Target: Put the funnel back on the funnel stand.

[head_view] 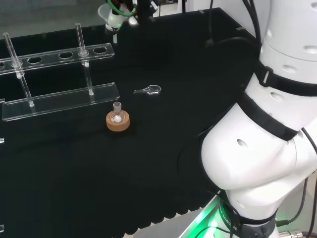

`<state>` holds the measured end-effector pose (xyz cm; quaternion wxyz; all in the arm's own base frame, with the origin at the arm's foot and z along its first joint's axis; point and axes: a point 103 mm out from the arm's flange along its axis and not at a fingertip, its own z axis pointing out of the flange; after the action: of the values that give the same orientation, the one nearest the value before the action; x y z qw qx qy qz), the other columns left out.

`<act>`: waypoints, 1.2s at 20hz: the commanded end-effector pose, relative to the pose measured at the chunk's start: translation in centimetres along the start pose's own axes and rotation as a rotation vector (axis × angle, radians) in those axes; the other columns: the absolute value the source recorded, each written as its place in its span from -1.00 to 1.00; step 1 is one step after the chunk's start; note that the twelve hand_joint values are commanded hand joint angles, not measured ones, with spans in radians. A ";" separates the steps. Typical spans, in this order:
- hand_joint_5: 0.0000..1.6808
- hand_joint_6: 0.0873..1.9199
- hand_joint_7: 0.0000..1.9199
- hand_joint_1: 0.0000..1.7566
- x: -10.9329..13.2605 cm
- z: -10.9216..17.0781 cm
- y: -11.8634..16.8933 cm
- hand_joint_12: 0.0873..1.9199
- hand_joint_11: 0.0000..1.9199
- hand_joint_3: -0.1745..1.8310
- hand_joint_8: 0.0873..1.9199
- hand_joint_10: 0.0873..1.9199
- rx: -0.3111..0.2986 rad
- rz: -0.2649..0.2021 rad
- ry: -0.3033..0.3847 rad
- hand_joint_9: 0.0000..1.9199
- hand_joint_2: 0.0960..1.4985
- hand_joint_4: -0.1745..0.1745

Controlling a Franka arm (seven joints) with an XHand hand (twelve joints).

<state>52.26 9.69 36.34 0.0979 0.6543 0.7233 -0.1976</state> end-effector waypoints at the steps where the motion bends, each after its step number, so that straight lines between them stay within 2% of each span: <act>1: -0.41 -1.00 -0.38 -0.19 2.6 -1.2 2.7 0.31 -0.45 -0.37 -0.32 -0.47 -0.017 -0.074 -0.020 0.22 -0.06 -0.28; 13: -0.40 -1.00 -0.37 -0.19 3.8 -0.4 3.6 0.31 -0.45 -0.37 -0.32 -0.46 -0.007 -0.087 -0.029 0.23 -0.06 -0.27; 24: -0.39 -1.00 -0.37 -0.19 3.8 0.7 4.9 0.31 -0.45 -0.36 -0.32 -0.46 0.002 -0.098 -0.021 0.23 -0.06 -0.27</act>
<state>56.18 13.28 33.81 0.0970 0.6177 0.7519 -0.2091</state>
